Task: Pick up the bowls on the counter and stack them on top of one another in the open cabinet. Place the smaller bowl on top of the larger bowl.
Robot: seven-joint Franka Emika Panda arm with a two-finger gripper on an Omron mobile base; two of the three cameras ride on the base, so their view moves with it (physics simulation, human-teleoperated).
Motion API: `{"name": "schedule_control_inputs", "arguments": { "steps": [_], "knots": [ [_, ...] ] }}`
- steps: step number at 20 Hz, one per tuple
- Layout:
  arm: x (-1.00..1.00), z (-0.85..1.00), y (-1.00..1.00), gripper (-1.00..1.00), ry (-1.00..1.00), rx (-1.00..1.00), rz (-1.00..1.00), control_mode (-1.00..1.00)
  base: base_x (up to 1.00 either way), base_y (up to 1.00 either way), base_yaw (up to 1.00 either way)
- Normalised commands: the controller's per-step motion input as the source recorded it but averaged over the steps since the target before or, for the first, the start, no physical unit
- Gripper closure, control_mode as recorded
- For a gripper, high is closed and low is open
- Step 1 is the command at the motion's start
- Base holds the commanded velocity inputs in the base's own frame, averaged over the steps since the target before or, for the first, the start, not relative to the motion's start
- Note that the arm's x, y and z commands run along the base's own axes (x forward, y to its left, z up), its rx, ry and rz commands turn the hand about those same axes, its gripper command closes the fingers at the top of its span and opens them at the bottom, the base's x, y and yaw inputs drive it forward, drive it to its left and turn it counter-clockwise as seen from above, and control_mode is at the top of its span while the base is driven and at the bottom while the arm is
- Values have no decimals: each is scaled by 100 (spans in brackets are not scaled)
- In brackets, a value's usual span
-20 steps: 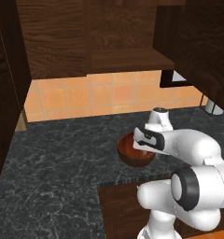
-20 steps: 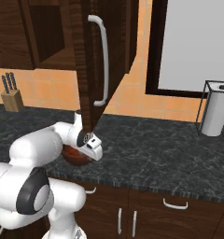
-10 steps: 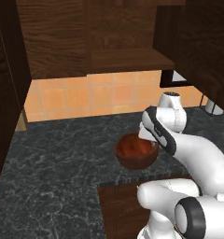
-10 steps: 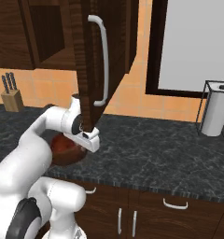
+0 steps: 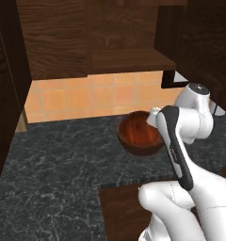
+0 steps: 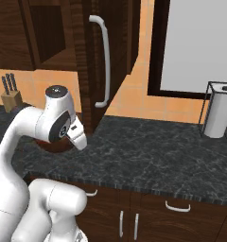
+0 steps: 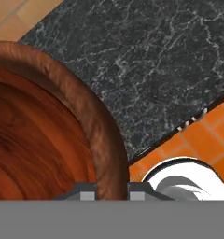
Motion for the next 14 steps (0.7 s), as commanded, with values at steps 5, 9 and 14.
{"name": "schedule_control_inputs", "arguments": {
  "steps": [5,9,14],
  "knots": [
    [-30,100,16,100,-34,3,-40,-100,0,0,0],
    [-63,100,-9,100,-40,19,-33,-100,0,0,0],
    [-51,100,-6,100,-42,28,-22,-100,0,0,0]
  ]
}}
